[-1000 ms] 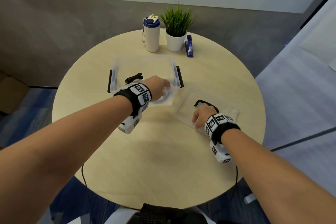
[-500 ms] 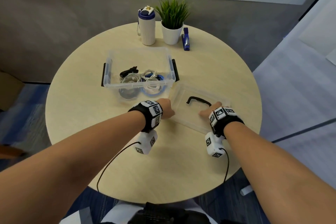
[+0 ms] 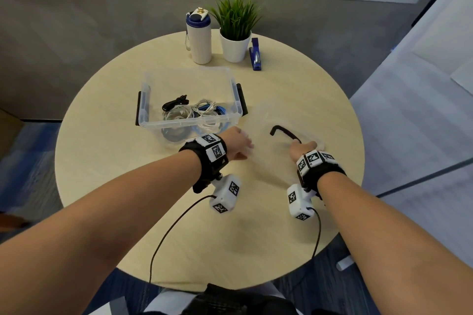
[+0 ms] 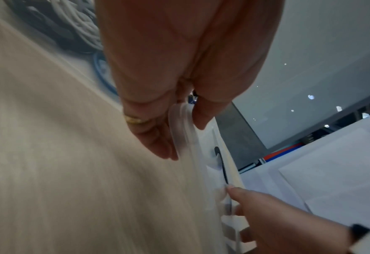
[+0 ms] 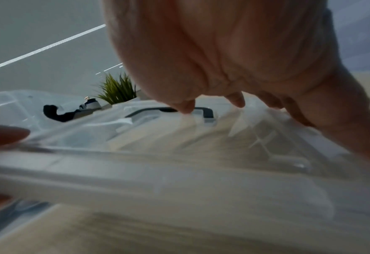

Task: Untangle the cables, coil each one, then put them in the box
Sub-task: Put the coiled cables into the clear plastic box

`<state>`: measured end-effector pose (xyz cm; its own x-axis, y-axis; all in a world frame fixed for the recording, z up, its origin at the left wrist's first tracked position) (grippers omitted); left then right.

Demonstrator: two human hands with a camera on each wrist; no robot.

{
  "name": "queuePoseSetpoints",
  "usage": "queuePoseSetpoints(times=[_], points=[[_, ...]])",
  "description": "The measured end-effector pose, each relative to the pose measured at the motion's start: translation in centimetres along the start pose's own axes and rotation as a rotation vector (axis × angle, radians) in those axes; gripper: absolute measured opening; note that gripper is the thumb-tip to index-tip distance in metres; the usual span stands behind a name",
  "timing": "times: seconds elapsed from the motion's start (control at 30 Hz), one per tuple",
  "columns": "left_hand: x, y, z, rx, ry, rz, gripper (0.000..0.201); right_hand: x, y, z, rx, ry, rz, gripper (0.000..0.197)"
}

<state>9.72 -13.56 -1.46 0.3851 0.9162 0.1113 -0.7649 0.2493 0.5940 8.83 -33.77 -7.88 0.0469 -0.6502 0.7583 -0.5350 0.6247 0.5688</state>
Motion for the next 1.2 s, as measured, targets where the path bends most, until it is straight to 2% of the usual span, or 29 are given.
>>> queuePoseSetpoints(times=[0.1,0.2,0.33,0.43,0.5,0.57,0.63,0.7,0.77,0.83,0.87,0.97,1.07,1.13,1.2], points=[[-0.7,0.8,1.9,-0.075,0.069,-0.069,0.009,0.7,0.6,-0.3,-0.04,-0.19,0.038,0.067],[-0.8,1.9,4.5,-0.17,-0.012,-0.118,0.01,2.2,1.4,-0.3,-0.081,-0.418,0.124,0.072],[1.3,2.8,7.7,-0.259,0.077,-0.07,0.011,4.2,2.6,-2.5,0.019,-0.569,0.226,0.058],[4.5,3.6,9.4,-0.269,0.242,0.017,0.011,5.3,3.8,-6.2,0.152,-0.625,0.138,0.051],[7.4,4.0,9.9,-0.268,0.29,0.09,0.024,4.9,3.1,-8.5,0.246,-0.593,0.036,0.048],[10.6,4.1,10.0,-0.255,0.184,0.216,0.026,4.6,2.0,-10.7,0.334,-0.574,0.0,0.046],[13.7,4.1,9.5,-0.224,0.075,0.367,0.015,5.3,6.1,-12.7,0.42,-0.525,-0.016,0.048],[16.2,4.3,9.0,-0.172,-0.01,0.502,0.023,5.4,7.9,-14.4,0.492,-0.468,0.001,0.045],[18.0,4.6,8.4,-0.133,-0.099,0.587,0.033,5.1,9.1,-15.9,0.567,-0.396,0.028,0.032],[19.0,4.7,7.6,-0.073,-0.277,0.628,0.039,4.5,10.3,-17.2,0.606,-0.319,0.032,0.015],[19.6,4.3,7.1,-0.034,-0.425,0.641,0.041,4.0,10.6,-17.7,0.629,-0.28,0.027,0.014],[21.1,3.5,5.7,0.114,-0.741,0.663,0.034,2.3,11.0,-18.5,0.674,-0.164,-0.009,0.03],[21.5,3.0,4.6,0.16,-0.79,0.591,0.026,0.9,11.0,-18.8,0.69,-0.04,0.004,0.017],[22.3,1.4,3.3,0.2,-0.86,0.539,0.023,0.4,10.9,-18.9,0.687,0.016,0.011,0.023],[25.0,-2.9,0.7,0.288,-0.877,0.537,0.027,0.2,11.0,-19.1,0.716,0.044,0.033,0.034]])
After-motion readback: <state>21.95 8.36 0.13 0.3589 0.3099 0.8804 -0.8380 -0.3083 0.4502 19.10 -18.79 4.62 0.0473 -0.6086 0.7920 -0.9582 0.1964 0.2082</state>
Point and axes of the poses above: each hand's wrist, its own y-axis away from the middle knuckle, its own x-axis out of the back of the hand, z = x × y, the point moved 3 cm from there along -y, towards the middle knuckle, and after that the axes turned 2 degrees about -z, right-handed, at the moved point
